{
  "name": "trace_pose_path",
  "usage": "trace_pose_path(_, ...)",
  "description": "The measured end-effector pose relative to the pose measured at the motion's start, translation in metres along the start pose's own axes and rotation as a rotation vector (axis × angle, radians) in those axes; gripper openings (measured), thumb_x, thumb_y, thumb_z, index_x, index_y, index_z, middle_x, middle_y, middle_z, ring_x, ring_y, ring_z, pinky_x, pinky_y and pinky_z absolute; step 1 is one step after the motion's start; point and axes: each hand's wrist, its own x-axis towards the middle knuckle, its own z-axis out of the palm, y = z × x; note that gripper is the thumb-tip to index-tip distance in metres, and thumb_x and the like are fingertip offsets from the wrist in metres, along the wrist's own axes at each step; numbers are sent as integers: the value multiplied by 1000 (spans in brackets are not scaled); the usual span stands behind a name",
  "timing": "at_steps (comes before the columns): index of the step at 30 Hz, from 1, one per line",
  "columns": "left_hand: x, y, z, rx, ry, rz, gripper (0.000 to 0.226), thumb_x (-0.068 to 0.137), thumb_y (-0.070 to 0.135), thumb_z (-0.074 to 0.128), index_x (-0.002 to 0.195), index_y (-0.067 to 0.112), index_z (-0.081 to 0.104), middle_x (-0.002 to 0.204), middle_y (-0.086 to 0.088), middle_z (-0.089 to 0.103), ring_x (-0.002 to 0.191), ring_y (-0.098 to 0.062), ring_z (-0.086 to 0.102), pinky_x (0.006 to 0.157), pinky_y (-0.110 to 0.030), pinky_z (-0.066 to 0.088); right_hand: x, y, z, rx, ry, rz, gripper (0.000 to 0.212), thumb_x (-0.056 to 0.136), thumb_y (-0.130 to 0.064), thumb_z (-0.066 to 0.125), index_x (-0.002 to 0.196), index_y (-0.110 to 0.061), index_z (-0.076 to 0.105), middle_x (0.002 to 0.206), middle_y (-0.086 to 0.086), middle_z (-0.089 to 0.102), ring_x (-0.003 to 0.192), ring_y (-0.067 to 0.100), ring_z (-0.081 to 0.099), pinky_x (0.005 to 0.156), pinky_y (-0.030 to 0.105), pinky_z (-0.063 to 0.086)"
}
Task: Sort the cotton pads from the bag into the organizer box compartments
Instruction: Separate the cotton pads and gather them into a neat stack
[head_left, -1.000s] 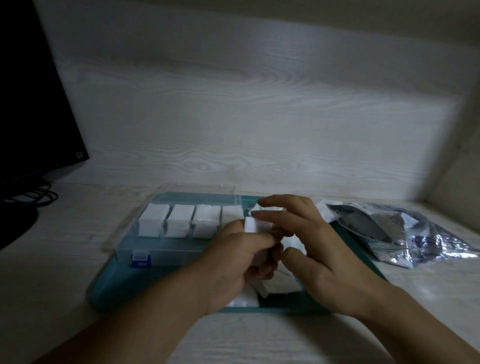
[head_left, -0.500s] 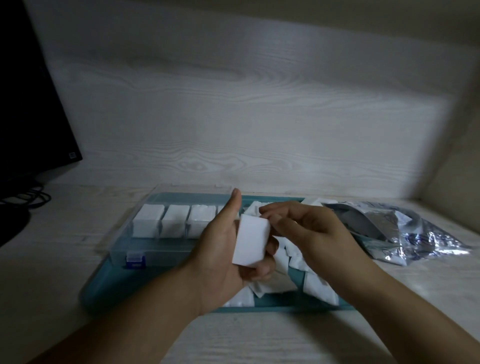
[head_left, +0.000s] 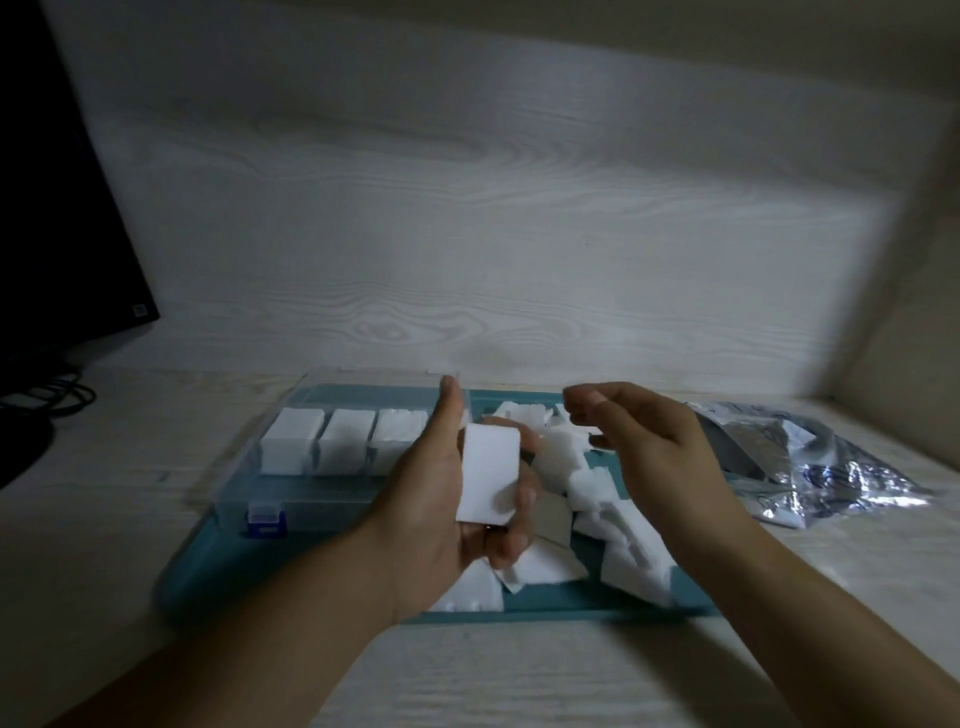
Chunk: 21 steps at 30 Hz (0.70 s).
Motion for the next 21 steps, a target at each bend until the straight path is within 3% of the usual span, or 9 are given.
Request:
trace_pose_path(4, -2, 7, 2, -50, 73, 45, 64, 92, 69, 31, 99, 13, 59, 63, -13, 55, 43, -26, 50, 40, -23, 38, 8, 25, -6, -398, 5, -105, 22, 99, -17, 51, 110, -27, 66, 112, -11, 66, 100, 2, 59, 90, 26, 48)
trace_pose_path(8, 0, 11, 3, -35, 153, 101, 48, 96, 58, 39, 105, 16, 59, 60, -12, 55, 45, -30, 56, 39, -25, 43, 11, 40, -6, -705, -113, -94, 38, 99, -29, 52, 137, -27, 51, 137, -4, 53, 126, 14, 45, 104, 32, 40)
trace_pose_path(11, 2, 11, 3, -61, 176, 105, 38, 98, 47, 45, 103, 12, 59, 61, -13, 56, 54, -34, 62, 46, -32, 52, 16, 44, -3, -846, -167, -50, 49, 97, -37, 53, 144, -26, 42, 144, -2, 47, 132, 20, 38, 107, 34, 35)
trace_pose_path(14, 6, 8, 4, -60, 203, 104, 30, 101, 35, 44, 98, 8, 58, 60, -12, 56, 54, -31, 64, 51, -33, 55, 20, 47, 1, -897, -202, -50, 48, 96, -37, 55, 141, -24, 47, 135, -1, 53, 124, 20, 43, 103, 35, 40)
trace_pose_path(16, 6, 7, 4, -38, 233, 116, 25, 101, 29, 46, 97, 8, 60, 61, -11, 57, 48, -26, 61, 42, -26, 48, 22, 47, 3, -874, -198, -79, 41, 94, -30, 58, 134, -23, 56, 123, 0, 59, 115, 20, 49, 96, 35, 44)
trace_pose_path(19, 4, 6, 1, 53, 287, 165, 18, 101, 28, 49, 103, 16, 62, 67, -8, 60, 44, -20, 54, 34, -20, 32, 20, 45, 3, -730, -154, -38, 31, 92, -20, 62, 122, -20, 65, 108, 1, 63, 101, 19, 58, 87, 38, 52)
trace_pose_path(21, 4, 7, 0, 62, 291, 169, 18, 101, 31, 48, 99, 17, 61, 67, -6, 59, 43, -18, 50, 33, -19, 29, 19, 43, 3, -568, -135, 33, 21, 92, -16, 62, 111, -19, 69, 102, -1, 67, 89, 16, 64, 76, 37, 58)
